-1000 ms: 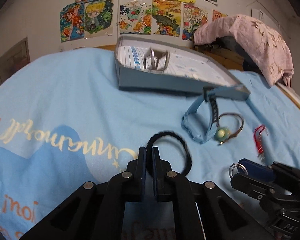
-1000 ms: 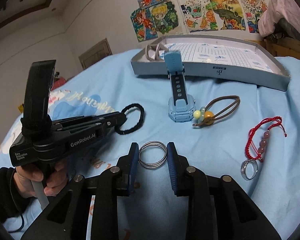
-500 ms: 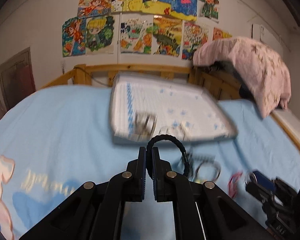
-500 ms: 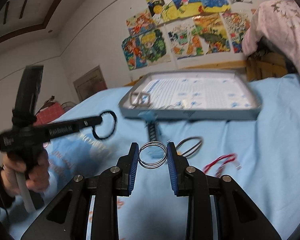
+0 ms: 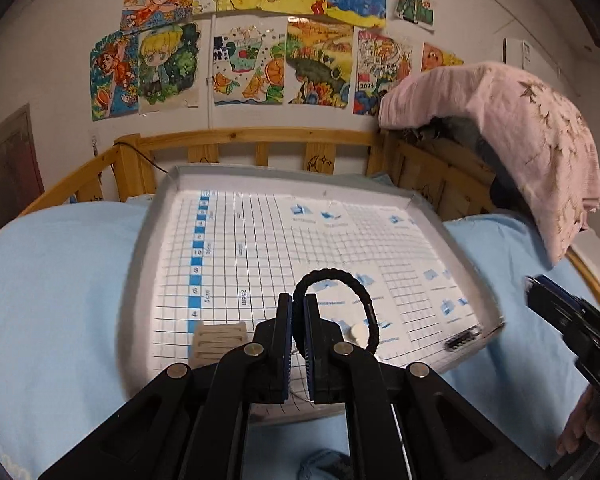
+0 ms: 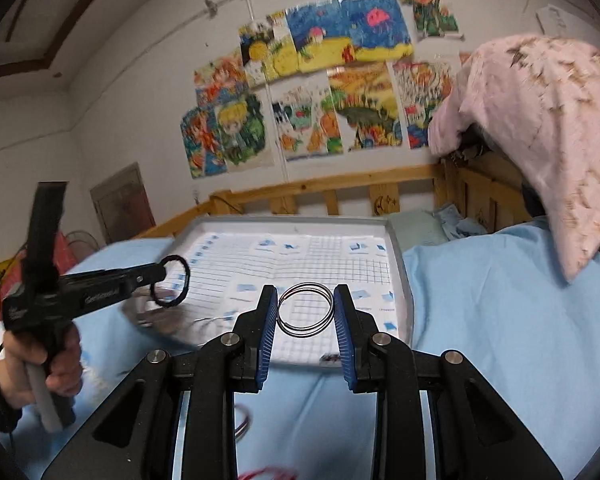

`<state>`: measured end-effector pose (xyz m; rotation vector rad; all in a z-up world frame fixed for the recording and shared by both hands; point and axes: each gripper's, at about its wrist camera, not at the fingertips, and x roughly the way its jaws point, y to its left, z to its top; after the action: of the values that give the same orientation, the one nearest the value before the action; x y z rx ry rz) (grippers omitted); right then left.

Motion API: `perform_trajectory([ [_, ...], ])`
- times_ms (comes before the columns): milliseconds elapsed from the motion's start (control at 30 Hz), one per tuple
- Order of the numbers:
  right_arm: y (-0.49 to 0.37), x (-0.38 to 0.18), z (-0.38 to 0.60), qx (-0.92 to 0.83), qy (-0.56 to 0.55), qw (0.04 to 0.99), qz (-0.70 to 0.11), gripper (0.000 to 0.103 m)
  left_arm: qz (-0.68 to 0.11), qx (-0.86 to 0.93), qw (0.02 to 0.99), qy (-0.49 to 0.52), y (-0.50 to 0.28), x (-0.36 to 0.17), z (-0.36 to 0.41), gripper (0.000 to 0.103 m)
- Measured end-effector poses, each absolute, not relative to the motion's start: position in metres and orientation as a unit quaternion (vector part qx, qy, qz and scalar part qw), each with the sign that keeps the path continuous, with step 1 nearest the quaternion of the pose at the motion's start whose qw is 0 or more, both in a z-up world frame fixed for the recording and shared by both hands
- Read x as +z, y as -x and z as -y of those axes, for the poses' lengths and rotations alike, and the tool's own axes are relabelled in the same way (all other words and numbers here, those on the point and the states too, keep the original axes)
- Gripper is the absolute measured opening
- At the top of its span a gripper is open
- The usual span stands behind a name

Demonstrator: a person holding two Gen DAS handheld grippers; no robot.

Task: Organize jewelry
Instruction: 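Carry the hair tie and silver ring into the grey tray while both tools release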

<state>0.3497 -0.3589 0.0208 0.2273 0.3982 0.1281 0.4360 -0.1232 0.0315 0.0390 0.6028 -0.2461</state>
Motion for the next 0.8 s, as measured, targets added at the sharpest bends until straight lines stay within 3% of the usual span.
perform_trajectory([
  [200, -0.397, -0.011, 0.339, 0.065, -0.079, 0.966, -0.237, 0.025, -0.298, -0.124, 0.946, -0.024, -0.438, 0.012, 0.121, 0.006],
  [567, -0.408, -0.035, 0.319, 0.07, -0.062, 0.963, -0.254, 0.026, -0.311, -0.142, 0.94, 0.012, -0.441, -0.004, 0.108, 0.007],
  [633, -0.41, -0.037, 0.32, 0.071, -0.06, 0.962, -0.257, 0.03, -0.308, -0.155, 0.938, 0.026, -0.438, -0.003, 0.106, 0.015],
  [700, -0.409, -0.037, 0.321, 0.063, -0.057, 0.963, -0.255, 0.046, -0.304, -0.159, 0.939, 0.03, -0.435, -0.001, 0.107, 0.026],
  [767, -0.404, -0.035, 0.324, 0.059, -0.062, 0.965, -0.247, 0.047, -0.297, -0.161, 0.941, 0.031, -0.43, 0.001, 0.108, 0.036],
  [800, -0.4, -0.033, 0.326, 0.057, -0.065, 0.966, -0.243, 0.047, -0.294, -0.163, 0.941, 0.032, -0.428, 0.002, 0.108, 0.047],
])
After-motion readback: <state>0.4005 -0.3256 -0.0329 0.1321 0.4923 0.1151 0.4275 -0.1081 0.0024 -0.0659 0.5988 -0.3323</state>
